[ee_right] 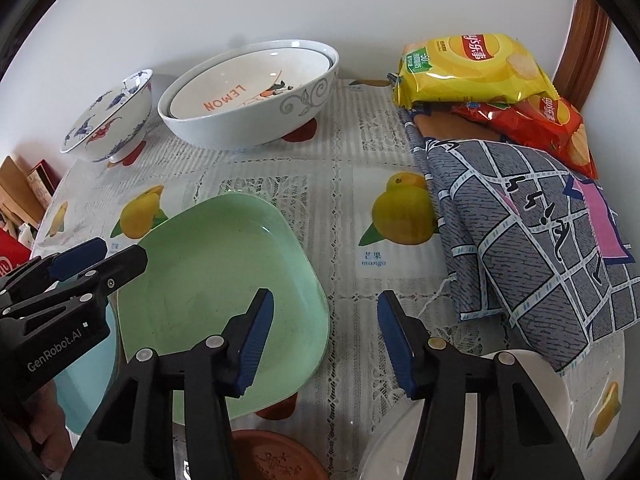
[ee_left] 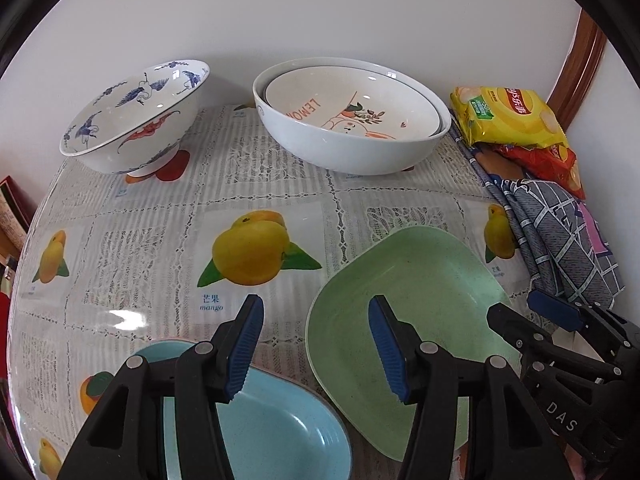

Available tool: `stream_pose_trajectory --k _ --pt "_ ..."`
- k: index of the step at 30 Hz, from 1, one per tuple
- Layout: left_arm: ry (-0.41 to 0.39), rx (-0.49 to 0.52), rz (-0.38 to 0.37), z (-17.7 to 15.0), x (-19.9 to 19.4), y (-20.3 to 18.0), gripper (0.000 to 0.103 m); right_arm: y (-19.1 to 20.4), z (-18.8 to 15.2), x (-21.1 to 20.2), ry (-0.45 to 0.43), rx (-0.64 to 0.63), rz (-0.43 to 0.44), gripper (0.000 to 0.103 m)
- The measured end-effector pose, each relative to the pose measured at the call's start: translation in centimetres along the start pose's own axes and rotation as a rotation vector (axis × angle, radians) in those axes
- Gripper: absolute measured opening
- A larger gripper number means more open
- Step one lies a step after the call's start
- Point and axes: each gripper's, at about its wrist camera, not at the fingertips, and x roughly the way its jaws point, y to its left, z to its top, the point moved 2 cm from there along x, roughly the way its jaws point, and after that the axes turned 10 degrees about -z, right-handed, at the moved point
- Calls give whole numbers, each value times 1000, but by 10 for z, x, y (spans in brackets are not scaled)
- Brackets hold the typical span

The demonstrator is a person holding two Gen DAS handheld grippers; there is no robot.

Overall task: Organize plates and bowls
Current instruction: 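Move both tools to the green plate and close them on its rim, then lift the green plate with both tools and carry it toward the light-blue plate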

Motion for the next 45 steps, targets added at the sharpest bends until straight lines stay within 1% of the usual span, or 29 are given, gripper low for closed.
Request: stream_pose_trajectory --k 4,6,11,13,15,19,21,22,27,32,39,45 --pt "9 9 -3 2 9 -4 52 2 0 5 8 -17 -14 45" --pt "12 10 -4 3 12 -5 50 3 0 7 10 -27 -17 42" --pt "25 -4 -17 3 21 -3 34 5 0 9 9 -35 -56 37" --pt "32 -3 -14 2 24 -3 29 6 1 8 0 -42 -57 27" --pt "35 -8 -15 2 27 -3 27 8 1 8 9 -50 -33 23" --pt "30 -11 -12 2 28 -1 23 16 1 13 18 -83 -52 22" --pt "27 -16 -7 2 29 0 20 17 0 17 23 -87 -61 13" --pt "26 -15 -3 2 29 1 16 16 0 17 13 -82 -73 10" --pt "4 -26 -33 4 22 4 14 6 3 9 -23 -27 -29 9" --pt "-35 -13 -45 6 -1 -3 14 -1 6 -10 -72 -2 -16 9" --pt "-97 -4 -66 6 -40 -19 14 -14 4 -54 -143 39 2 9" --pt "-133 18 -76 -4 -75 -37 14 -28 -8 -92 -183 70 10 9"
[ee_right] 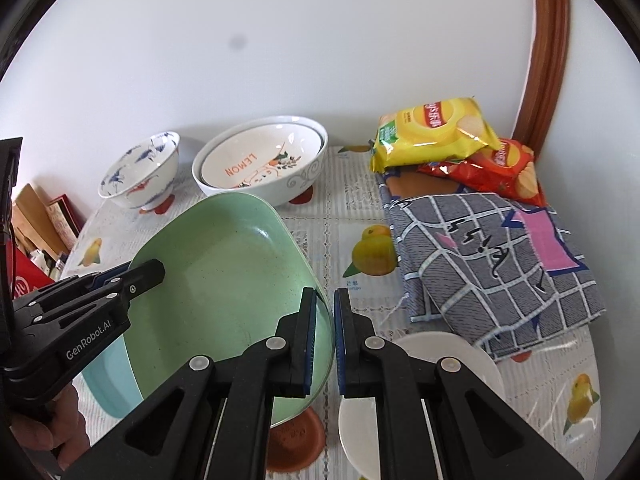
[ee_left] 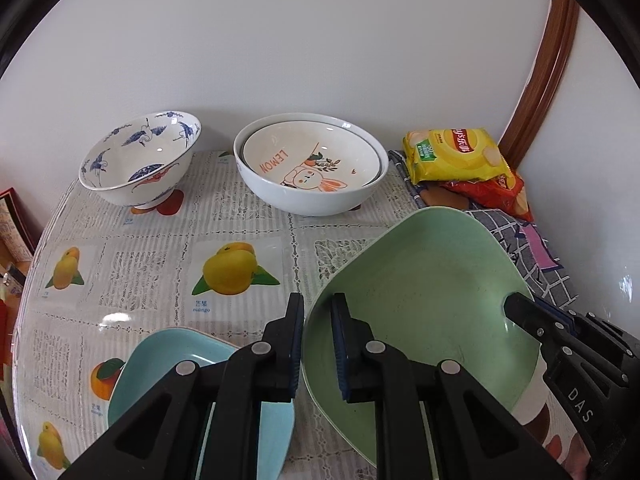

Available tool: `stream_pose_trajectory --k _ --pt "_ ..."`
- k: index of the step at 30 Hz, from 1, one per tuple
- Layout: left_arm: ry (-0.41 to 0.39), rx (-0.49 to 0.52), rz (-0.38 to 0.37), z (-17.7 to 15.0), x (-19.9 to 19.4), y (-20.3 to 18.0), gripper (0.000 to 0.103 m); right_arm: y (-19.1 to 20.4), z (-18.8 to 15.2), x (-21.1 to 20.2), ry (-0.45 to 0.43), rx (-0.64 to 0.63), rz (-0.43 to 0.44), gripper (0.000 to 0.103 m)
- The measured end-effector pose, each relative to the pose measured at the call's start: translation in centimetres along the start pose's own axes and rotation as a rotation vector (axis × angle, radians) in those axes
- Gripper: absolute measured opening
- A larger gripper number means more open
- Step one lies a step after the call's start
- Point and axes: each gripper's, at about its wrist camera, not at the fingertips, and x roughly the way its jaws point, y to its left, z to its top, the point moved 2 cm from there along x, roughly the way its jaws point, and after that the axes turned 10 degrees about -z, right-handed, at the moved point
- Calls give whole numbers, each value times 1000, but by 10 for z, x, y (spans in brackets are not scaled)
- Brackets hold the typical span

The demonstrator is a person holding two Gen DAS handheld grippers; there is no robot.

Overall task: Organize plates and bowls
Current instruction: 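Lift the green plate with both tools and carry it toward the light-blue plate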

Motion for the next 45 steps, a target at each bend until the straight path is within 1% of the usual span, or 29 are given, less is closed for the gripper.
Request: stream_pose_trajectory --k 5,12,22,30,45 --pt "-28 13 -14 -7 -25 -16 14 -11 -8 -32 -30 28 -1 9" --pt "-52 19 -34 -18 -55 -29 14 -19 -19 -70 -64 50 -11 9" --pt "-87 33 -46 -24 -84 -35 14 -19 -28 -106 -106 67 -16 9" --pt "-106 25 -42 -24 -98 -28 14 -11 -27 -119 -125 56 -12 9" --pt "-119 -3 -6 -28 -108 -5 14 13 -25 -117 -126 39 33 9"
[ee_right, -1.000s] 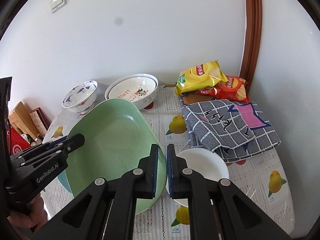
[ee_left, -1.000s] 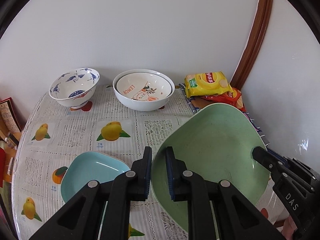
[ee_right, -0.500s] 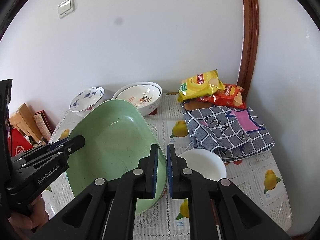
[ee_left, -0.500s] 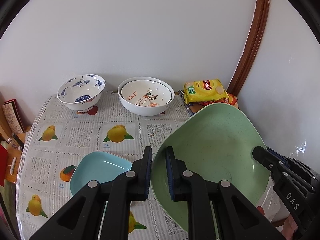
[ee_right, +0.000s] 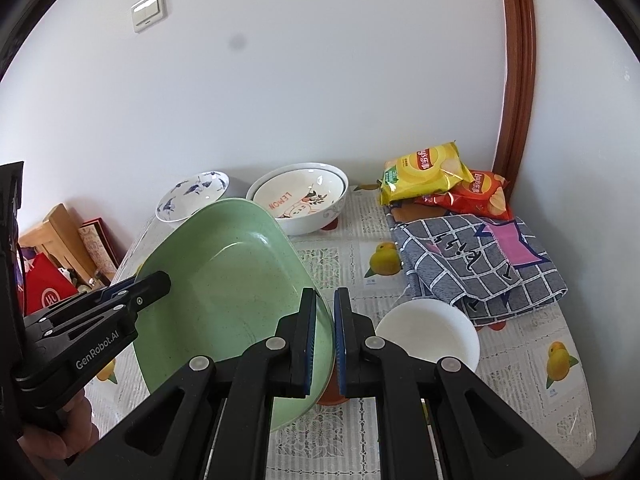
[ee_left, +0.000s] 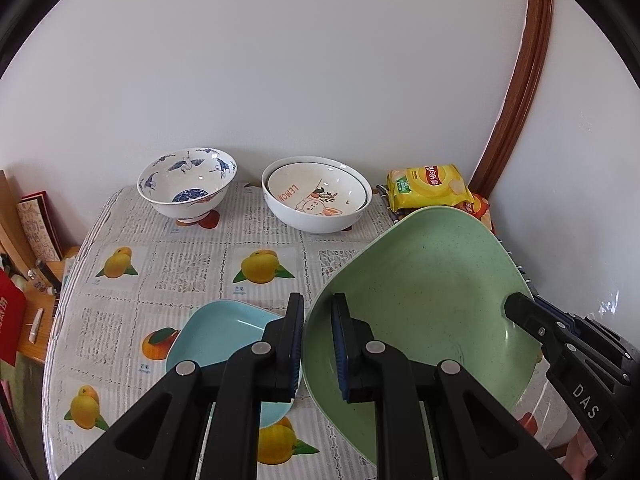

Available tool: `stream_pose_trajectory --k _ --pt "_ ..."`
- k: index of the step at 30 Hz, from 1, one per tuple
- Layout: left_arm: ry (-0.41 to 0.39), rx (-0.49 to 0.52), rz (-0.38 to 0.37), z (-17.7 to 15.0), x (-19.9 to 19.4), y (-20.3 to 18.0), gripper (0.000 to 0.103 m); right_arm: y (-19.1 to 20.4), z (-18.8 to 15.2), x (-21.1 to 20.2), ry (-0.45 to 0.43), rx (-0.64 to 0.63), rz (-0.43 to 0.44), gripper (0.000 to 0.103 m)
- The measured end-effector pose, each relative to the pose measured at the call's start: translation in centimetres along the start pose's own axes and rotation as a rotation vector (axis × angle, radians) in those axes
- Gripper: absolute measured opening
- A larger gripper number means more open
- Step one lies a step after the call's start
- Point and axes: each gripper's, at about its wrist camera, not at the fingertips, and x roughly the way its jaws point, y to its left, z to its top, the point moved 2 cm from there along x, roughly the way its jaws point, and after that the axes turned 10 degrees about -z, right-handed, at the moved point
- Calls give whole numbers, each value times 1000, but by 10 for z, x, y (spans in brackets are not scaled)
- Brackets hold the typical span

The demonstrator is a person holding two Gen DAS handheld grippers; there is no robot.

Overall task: Organize plates and bowls
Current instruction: 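Lift the green plate with both tools and carry it toward the light-blue plate, then lower the green plate onto the light-blue plate and open both tools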

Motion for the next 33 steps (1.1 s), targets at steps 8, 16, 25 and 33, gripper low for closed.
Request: stream_pose_trajectory --k 8,16,25,33 --pt "4 -28 7 -3 2 16 14 14 -2 9 13 -21 12 9" --pt "6 -61 13 -3 7 34 14 29 1 19 21 -45 18 9" --pt "7 -127 38 -6 11 70 14 62 5 37 26 -107 37 10" --pt "20 -177 82 -14 17 105 14 96 5 57 44 -155 78 10"
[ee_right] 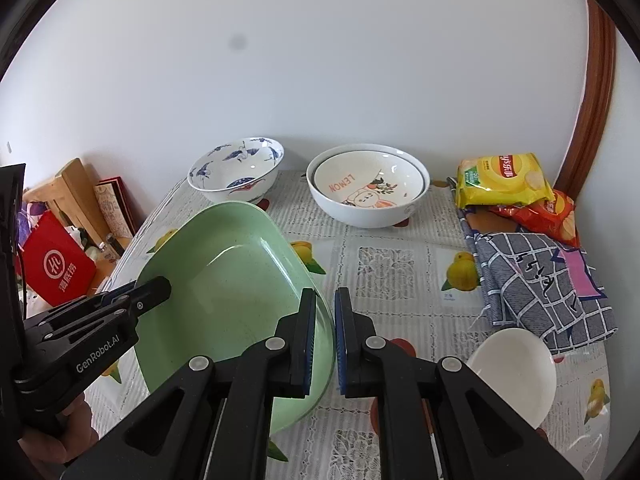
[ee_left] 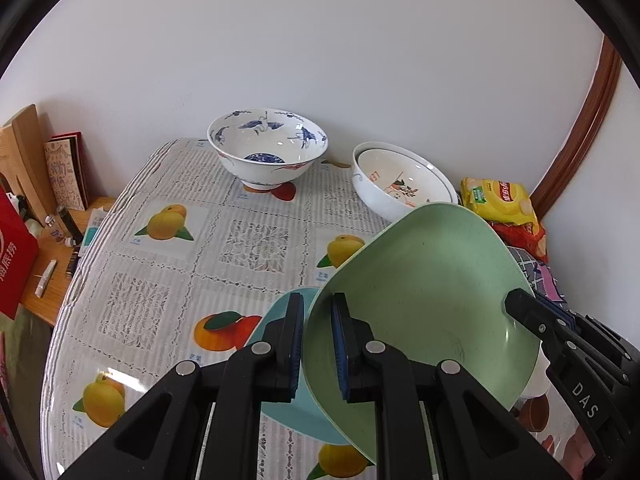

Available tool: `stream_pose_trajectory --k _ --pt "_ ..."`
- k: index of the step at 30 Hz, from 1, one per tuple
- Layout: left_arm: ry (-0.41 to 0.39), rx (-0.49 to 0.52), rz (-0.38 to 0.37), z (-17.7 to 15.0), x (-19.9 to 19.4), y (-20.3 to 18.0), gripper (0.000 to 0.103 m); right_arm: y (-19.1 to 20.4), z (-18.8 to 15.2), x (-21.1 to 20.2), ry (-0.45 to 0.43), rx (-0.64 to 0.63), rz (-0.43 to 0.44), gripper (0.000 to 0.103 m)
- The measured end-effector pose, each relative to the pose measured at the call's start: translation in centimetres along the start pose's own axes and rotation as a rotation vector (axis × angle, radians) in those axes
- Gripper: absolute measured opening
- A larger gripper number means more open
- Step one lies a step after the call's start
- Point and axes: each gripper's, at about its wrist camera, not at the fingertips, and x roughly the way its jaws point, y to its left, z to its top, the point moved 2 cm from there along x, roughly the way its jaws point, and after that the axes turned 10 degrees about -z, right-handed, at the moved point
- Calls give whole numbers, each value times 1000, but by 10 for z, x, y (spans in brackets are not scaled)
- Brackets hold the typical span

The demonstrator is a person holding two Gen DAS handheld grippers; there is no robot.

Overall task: Organize plates and bowls
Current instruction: 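Lower the green plate onto the light-blue plate and open both tools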

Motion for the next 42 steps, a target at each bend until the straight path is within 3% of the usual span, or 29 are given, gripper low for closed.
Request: stream_pose_trajectory --k 14,31,42 --pt "97 -50 54 -21 39 46 14 37 -21 56 88 -48 46 10" --pt "167 -22 90 -26 67 52 14 47 -30 103 144 -114 21 12" --pt "210 -28 109 -33 69 56 14 52 -30 102 124 -153 1 12"
